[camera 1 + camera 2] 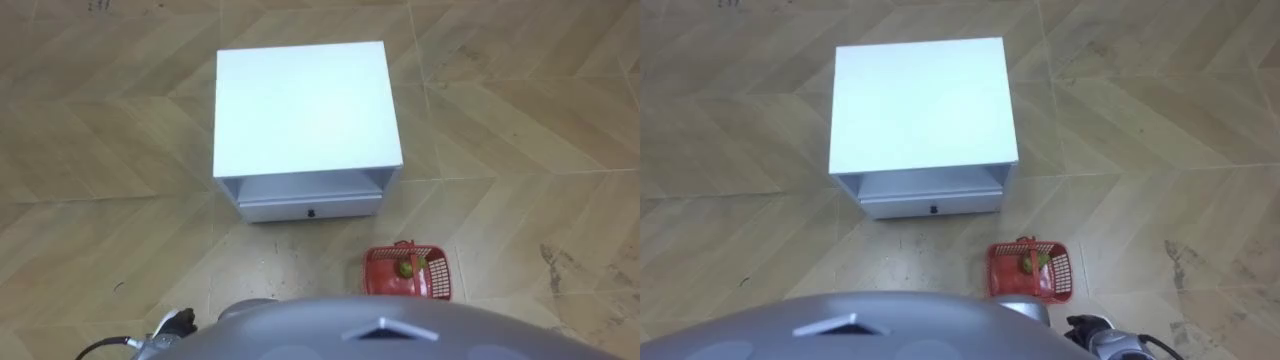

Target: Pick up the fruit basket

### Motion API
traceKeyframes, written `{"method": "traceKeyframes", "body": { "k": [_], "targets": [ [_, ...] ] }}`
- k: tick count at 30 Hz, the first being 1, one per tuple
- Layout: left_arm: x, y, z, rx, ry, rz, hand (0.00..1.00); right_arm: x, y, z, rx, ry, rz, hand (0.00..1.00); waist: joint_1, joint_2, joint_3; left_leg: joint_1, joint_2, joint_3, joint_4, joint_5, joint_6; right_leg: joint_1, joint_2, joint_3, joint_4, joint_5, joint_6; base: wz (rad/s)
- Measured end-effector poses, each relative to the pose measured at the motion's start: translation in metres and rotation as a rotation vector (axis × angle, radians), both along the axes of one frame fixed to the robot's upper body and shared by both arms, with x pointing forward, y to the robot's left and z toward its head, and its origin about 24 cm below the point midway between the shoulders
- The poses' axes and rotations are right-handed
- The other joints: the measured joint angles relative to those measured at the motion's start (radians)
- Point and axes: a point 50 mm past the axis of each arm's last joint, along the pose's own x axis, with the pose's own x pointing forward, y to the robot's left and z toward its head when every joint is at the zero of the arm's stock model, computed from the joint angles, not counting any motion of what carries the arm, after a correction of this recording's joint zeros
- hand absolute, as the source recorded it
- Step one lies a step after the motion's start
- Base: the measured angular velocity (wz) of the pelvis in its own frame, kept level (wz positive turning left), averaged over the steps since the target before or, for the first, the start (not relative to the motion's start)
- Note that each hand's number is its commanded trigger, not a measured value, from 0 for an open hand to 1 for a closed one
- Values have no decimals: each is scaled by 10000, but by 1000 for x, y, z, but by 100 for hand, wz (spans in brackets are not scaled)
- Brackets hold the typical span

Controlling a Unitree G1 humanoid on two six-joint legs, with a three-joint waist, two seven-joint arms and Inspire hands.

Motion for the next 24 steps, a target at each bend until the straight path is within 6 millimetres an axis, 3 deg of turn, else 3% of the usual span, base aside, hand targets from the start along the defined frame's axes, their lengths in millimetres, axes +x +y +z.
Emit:
{"method": "traceKeyframes", "body": {
  "k": [24],
  "targets": [
    [2,2,1,299,-153,132,0,1,-1,0,-169,-74,11,0,45,-3,3,33,-1,-16,7,0,0,-7,0,4,0,0,0,0]
  ]
}}
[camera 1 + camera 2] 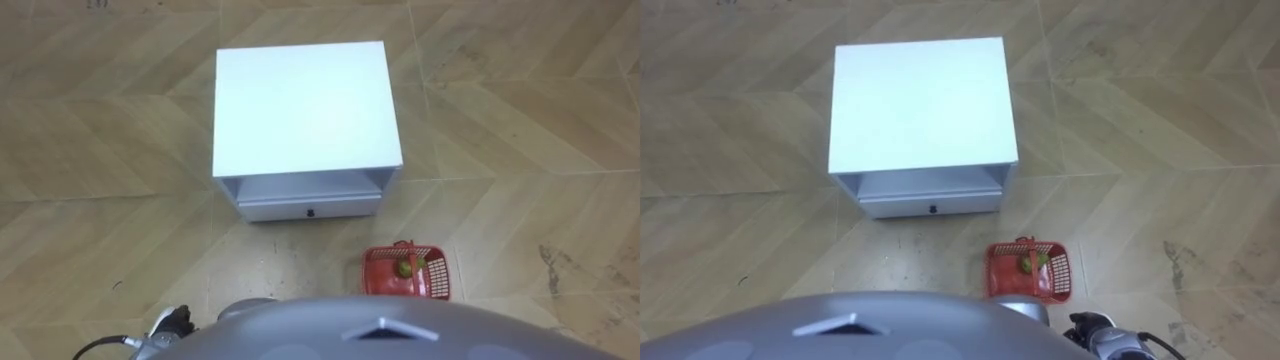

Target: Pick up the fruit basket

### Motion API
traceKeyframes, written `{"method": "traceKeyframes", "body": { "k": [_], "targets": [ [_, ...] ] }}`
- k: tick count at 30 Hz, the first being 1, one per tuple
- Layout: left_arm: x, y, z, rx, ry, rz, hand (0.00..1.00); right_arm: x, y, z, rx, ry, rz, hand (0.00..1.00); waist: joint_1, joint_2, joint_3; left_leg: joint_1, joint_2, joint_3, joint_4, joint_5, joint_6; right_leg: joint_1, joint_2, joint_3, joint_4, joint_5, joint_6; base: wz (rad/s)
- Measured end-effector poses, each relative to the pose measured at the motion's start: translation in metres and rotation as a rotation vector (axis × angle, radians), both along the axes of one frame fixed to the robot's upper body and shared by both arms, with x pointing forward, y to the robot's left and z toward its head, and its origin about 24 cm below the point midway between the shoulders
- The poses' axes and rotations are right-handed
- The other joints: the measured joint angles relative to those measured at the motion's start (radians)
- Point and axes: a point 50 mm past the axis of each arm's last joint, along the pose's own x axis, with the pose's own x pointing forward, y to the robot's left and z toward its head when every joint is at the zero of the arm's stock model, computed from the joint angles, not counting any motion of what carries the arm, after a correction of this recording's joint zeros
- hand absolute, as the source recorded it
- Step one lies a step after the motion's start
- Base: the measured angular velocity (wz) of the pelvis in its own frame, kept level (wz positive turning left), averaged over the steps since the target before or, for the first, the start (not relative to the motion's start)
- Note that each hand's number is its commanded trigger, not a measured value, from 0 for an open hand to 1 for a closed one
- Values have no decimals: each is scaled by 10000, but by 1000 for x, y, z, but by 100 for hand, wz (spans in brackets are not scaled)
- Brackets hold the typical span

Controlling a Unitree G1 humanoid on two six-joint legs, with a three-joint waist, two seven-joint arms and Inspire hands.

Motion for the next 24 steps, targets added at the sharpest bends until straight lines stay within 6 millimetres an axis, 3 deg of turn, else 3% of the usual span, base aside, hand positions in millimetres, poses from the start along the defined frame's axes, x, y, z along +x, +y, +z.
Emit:
{"method": "traceKeyframes", "body": {
  "k": [11,17,18,20,22,23,24],
  "targets": [
    [-2,-1,0,-244,182,14,0,0,0,0,40,70,-127,0,-49,-22,-3,-51,-8,-19,0,-3,4,-18,-33,-147,59,0,0,0],
    [11,1,0,-382,-96,-101,0,11,-2,0,-136,-190,-174,0,-49,-21,-12,-773,-20,-16,654,-53,63,-1008,-172,-263,1130,-5,5,0],
    [13,3,1,-376,-148,-113,0,13,-3,1,-179,-245,-260,0,-29,-70,42,-999,-28,113,926,-51,66,-1305,-242,-241,1434,-4,4,-24],
    [14,9,3,-325,-254,-94,0,22,-4,1,-275,-490,-189,0,-12,-81,31,-1356,-47,368,1226,-115,190,-1681,-340,-220,1606,19,18,-31],
    [18,17,5,-254,-517,291,0,33,-6,3,-405,-742,-101,0,-62,140,-105,-2235,159,877,1572,-214,502,-2108,-356,-67,1417,137,151,-14],
    [22,20,6,-232,-662,333,0,35,-7,4,-436,-839,-228,0,-156,190,-46,-2426,238,1131,1698,-282,626,-2331,-417,-226,1914,-2,55,46],
    [31,24,8,-137,-933,274,0,28,-9,3,-485,-764,-632,0,-228,104,-33,-2562,156,1599,1735,-388,803,-2691,-859,-567,3828,-461,17,72]
  ]
}}
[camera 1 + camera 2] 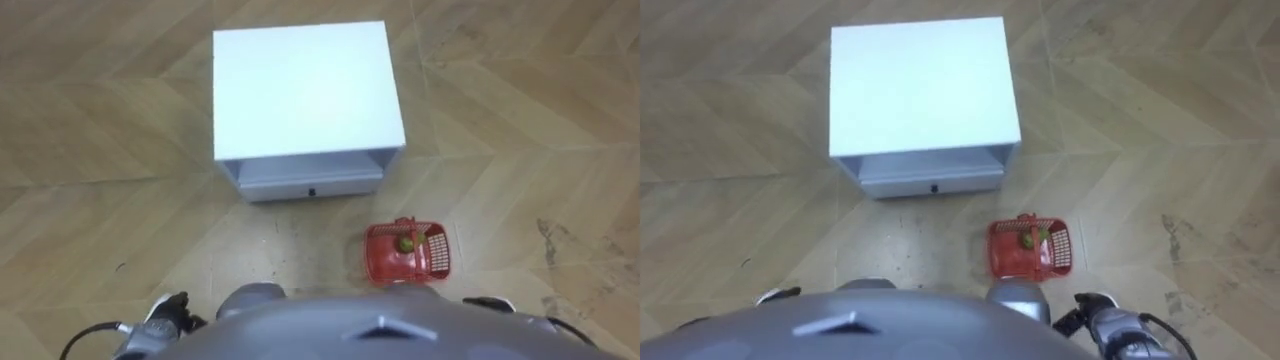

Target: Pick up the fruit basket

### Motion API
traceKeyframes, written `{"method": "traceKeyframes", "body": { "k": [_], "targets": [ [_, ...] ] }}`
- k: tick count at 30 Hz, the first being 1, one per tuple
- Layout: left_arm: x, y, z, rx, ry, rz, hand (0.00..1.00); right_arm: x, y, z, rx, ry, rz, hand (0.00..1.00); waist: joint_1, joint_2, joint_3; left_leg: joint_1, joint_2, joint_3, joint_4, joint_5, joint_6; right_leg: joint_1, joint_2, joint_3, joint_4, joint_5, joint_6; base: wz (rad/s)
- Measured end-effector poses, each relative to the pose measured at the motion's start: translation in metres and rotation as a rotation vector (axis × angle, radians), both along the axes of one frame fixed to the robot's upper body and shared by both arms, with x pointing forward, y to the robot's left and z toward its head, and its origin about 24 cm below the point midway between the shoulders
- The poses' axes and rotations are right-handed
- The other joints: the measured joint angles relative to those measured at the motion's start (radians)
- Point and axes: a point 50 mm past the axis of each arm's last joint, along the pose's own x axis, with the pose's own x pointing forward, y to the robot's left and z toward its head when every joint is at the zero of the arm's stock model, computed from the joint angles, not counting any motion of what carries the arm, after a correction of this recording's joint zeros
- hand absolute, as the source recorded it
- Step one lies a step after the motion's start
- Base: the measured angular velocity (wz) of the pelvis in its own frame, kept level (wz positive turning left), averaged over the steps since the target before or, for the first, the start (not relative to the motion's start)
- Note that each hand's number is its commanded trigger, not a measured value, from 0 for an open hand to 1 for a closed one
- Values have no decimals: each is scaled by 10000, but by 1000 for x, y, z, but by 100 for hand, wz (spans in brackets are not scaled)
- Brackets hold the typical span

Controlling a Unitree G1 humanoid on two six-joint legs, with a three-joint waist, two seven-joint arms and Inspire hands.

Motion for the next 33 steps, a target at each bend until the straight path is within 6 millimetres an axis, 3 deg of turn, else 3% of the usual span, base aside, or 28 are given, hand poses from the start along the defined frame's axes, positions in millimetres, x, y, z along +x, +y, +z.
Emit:
{"method": "traceKeyframes", "body": {
  "k": [1,2,3,4,5,8,10,11,12,13,14,15,16,18,20,21,23,25,27,28,33],
  "targets": [
    [5,4,2,113,-246,-114,0,-2,-1,0,-53,64,-237,0,154,-261,15,1,-278,160,-89,-15,103,-157,-412,71,1993,-133,-27,59],
    [6,6,3,165,-301,-110,0,2,-2,1,-105,-73,-395,0,309,-382,9,-41,-367,296,-73,-37,148,-193,-571,156,2803,-114,-50,0],
    [9,7,4,229,-349,-87,0,16,-5,3,-271,-518,-516,0,582,-487,-8,-320,-386,568,159,-90,233,-182,-705,283,3920,-52,-55,-36],
    [12,9,5,294,-428,-115,0,30,-8,6,-470,-963,-472,0,790,-596,-16,-794,-359,663,492,-125,290,26,-748,215,4316,73,-105,-30],
    [15,10,5,367,-491,-178,0,38,-10,8,-513,-1251,-558,0,827,-668,-48,-1093,-322,659,728,-151,336,148,-742,150,4307,129,-107,-5],
    [34,12,8,544,-925,-198,0,87,-9,20,-457,-2861,-990,0,932,-773,7,-3103,103,663,2236,-270,539,602,-714,15,3448,172,-5,0],
    [74,14,19,765,-1901,-390,0,121,-1,29,-84,-4009,-1111,0,990,-937,46,-4876,517,556,3797,-455,612,852,-750,-140,2179,25,230,7],
    [81,15,21,819,-2121,-300,0,127,0,31,-18,-4247,-1179,0,1002,-976,59,-5338,596,488,4289,-532,626,853,-754,-184,2105,-88,309,28],
    [96,14,26,835,-2612,-203,0,138,0,36,27,-4579,-1332,0,1000,-910,126,-6132,843,300,5343,-741,643,758,-702,-291,2343,-1482,648,18],
    [103,13,27,748,-2910,21,0,143,0,38,61,-4742,-1460,0,990,-943,161,-6678,913,121,6205,-931,604,479,-768,-248,3155,-2577,509,11],
    [104,12,28,710,-2959,40,0,147,0,40,85,-4875,-1540,0,981,-960,175,-6924,870,-78,6616,-1039,538,236,-844,-181,3778,-2934,437,-9],
    [103,13,27,785,-2913,-19,0,146,-2,40,76,-4914,-1711,0,1023,-972,256,-7342,765,-496,7441,-1278,400,-302,-973,14,5270,-3357,328,-12],
    [98,16,27,995,-2780,-126,0,143,-3,39,81,-4941,-2013,0,982,-966,286,-7769,608,-931,8207,-1482,352,-766,-1102,108,6634,-3522,221,-13],
    [92,20,25,1324,-2478,-312,0,144,-7,41,-107,-5099,-2185,0,903,-1061,332,-8484,571,-1163,9263,-1762,356,-1641,-1309,357,8619,-3559,184,7],
    [94,18,25,1432,-2515,-597,0,148,-21,48,-589,-5440,-2399,0,823,-1114,327,-9327,509,-1188,10278,-1948,511,-2466,-1524,600,10375,-3588,183,32],
    [91,18,24,1464,-2470,-653,0,153,-28,54,-867,-5830,-2552,0,690,-1107,332,-9767,484,-1168,10940,-2073,662,-2801,-1623,740,11346,-3609,164,36],
    [87,19,23,1599,-2282,-728,0,165,-34,65,-1123,-6549,-2612,0,669,-1144,354,-10288,486,-1137,11833,-2372,748,-3224,-1634,1121,12624,-3619,163,21],
    [87,20,23,1729,-2260,-853,0,188,-37,82,-1105,-7533,-2900,0,666,-1280,429,-10733,475,-1030,12703,-2605,821,-3518,-1788,1436,13878,-3634,133,12],
    [84,20,22,1768,-2338,-801,0,202,-38,95,-1073,-8439,-3025,0,551,-1331,457,-10933,437,-1023,13228,-2740,889,-3469,-1841,1482,14498,-3665,70,23],
    [80,20,21,1729,-2293,-674,0,211,-39,104,-1092,-8995,-3041,0,432,-1377,464,-11005,289,-1010,13498,-2814,886,-3367,-1953,1483,14840,-3665,68,30],
    [70,21,19,1766,-2307,-290,0,225,-45,126,-1066,-10397,-3552,0,158,-1576,479,-11101,25,-926,14241,-3065,939,-2902,-2128,1484,15653,-3673,58,25]
  ]
}}
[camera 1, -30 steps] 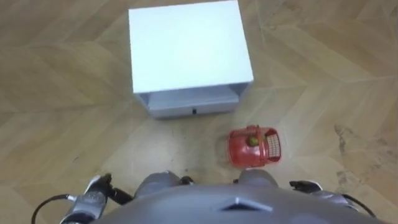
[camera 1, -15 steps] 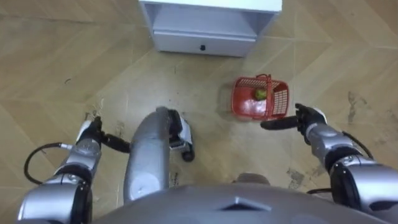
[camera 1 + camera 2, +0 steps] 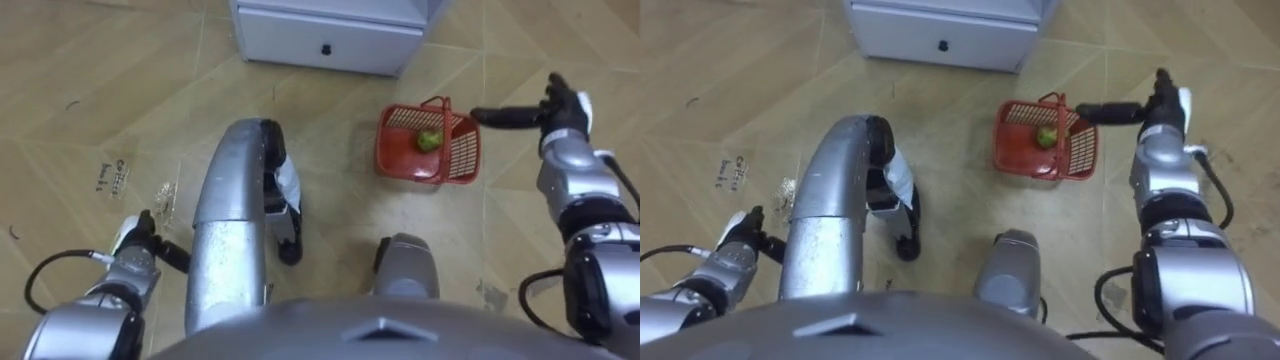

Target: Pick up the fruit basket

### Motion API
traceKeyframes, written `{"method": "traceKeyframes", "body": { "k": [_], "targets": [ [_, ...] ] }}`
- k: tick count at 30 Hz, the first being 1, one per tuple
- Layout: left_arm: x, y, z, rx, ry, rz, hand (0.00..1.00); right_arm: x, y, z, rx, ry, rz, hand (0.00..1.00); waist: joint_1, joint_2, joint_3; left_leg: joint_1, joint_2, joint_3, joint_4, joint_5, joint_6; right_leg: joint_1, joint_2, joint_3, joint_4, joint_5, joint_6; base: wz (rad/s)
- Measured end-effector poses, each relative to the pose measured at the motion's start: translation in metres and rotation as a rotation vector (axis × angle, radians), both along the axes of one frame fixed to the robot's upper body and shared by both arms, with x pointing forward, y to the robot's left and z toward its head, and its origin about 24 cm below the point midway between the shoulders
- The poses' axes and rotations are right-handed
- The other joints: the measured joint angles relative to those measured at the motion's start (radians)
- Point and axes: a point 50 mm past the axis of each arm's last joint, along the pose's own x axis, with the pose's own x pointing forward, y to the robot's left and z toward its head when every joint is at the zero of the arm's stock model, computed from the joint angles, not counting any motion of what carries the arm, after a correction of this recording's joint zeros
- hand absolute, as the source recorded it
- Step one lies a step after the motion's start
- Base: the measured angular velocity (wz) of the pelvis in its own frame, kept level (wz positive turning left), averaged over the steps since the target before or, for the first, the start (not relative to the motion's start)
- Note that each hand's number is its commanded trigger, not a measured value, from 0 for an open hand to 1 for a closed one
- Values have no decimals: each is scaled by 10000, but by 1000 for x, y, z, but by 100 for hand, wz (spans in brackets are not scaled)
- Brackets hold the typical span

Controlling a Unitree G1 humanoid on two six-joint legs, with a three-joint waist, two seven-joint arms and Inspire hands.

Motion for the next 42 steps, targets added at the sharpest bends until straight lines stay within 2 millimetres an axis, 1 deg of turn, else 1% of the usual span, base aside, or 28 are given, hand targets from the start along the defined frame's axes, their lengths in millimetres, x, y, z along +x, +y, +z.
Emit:
{"method": "traceKeyframes", "body": {
  "k": [1,6,8,11,13,15,16,17,18,19,21,25,27,30,32,33,34,35,36,37,40,42],
  "targets": [
    [-2,0,-1,-10,-5,14,0,1,0,2,20,-115,-42,0,-34,-51,-16,-1,0,13,100,-52,-23,20,9,72,127,-2,-3,0],
    [-10,-1,-3,-104,-65,47,0,4,0,7,9,-383,-105,0,-106,-114,-38,-28,11,7,371,-162,-191,20,-9,212,467,-8,-8,-5],
    [-16,-2,-4,-59,96,-157,0,5,1,7,-5,-381,-83,0,-142,-120,-44,-42,15,7,451,-155,-190,15,0,270,591,-15,-1,0],
    [-28,-1,-7,-36,442,-287,0,5,1,7,-24,-363,-39,0,-173,-116,-44,-81,2,8,597,-206,-355,10,1,386,848,-35,-1,0],
    [-40,-1,-9,-120,849,-399,0,5,1,7,-24,-357,-13,0,-170,-116,-45,-121,-41,8,708,-232,-544,32,8,495,1066,-113,-104,0],
    [-46,-2,-11,-192,1060,-455,0,5,2,6,-45,-319,36,0,-151,-117,-46,-227,-72,7,789,-188,-688,36,20,531,1251,-256,-121,4],
    [-47,-3,-11,-264,1150,-449,0,6,3,6,-108,-290,145,0,-94,-64,-11,-349,-49,-69,887,-173,-821,-36,81,534,1433,-346,-169,0],
    [-46,-5,-12,-358,1180,-482,0,6,4,6,-131,-272,192,0,-45,27,15,-412,-27,-154,891,-146,-920,-90,185,538,1447,-346,-172,-8],
    [-47,-8,-13,-448,1230,-566,0,7,7,4,-178,-145,424,0,32,56,5,-517,-55,-235,830,-55,-1093,-252,235,584,1516,-359,-195,-11],
    [-48,-9,-14,-529,1301,-579,0,7,12,2,-215,12,708,0,67,59,6,-538,-58,-282,766,-4,-1194,-346,292,633,1544,-360,-195,-9],
    [-48,-10,-14,-637,1390,-690,0,5,16,-2,-196,220,975,0,94,53,8,-539,-62,-335,695,53,-1310,-394,347,637,1560,-362,-188,-3],
    [-46,-14,-15,-833,1441,-897,0,4,16,-4,-209,338,1067,0,161,58,6,-609,-27,-358,613,114,-1432,-588,398,712,1634,-366,-182,-3],
    [-43,-15,-15,-893,1441,-1050,0,3,15,-6,-168,465,1035,0,245,61,4,-680,-3,-373,613,128,-1459,-668,432,732,1667,-371,-188,0],
    [-41,-17,-15,-994,1546,-1289,0,2,20,-10,-20,682,1416,0,310,102,9,-729,24,-395,618,129,-1460,-722,474,728,1671,-378,-182,0],
    [-41,-18,-15,-1019,1575,-1374,0,1,23,-13,151,828,1602,0,462,148,38,-732,89,-402,627,128,-1460,-750,521,738,1674,-396,-145,-3],
    [-40,-19,-16,-1058,1588,-1435,0,-1,24,-15,319,916,1608,0,551,218,66,-749,89,-418,625,130,-1464,-759,534,723,1675,-396,-144,0],
    [-41,-20,-16,-1122,1618,-1444,0,-1,24,-17,366,1025,1683,0,604,315,50,-813,90,-421,620,136,-1476,-827,540,723,1689,-396,-143,0],
    [-41,-21,-16,-1132,1629,-1474,0,-1,25,-17,396,1075,1721,0,619,359,32,-866,89,-421,618,143,-1490,-889,541,726,1704,-396,-143,0],
    [-42,-21,-17,-1129,1684,-1510,0,-2,25,-19,470,1157,1711,0,704,455,38,-940,99,-421,612,149,-1501,-985,544,746,1718,-397,-141,0],
    [-42,-20,-16,-1114,1706,-1474,0,-5,25,-22,509,1322,1688,0,838,491,46,-988,108,-416,598,161,-1526,-1080,542,777,1731,-399,-138,0],
    [-44,-19,-17,-1154,1692,-1276,0,-9,27,-27,503,1653,1936,0,1064,517,66,-1075,108,-395,511,204,-1611,-1245,517,797,1734,-401,-135,2],
    [-44,-21,-17,-1184,1685,-1283,0,-8,27,-28,512,1759,2072,0,1106,559,86,-1066,94,-395,472,227,-1652,-1248,513,792,1726,-401,-136,2]
  ]
}}
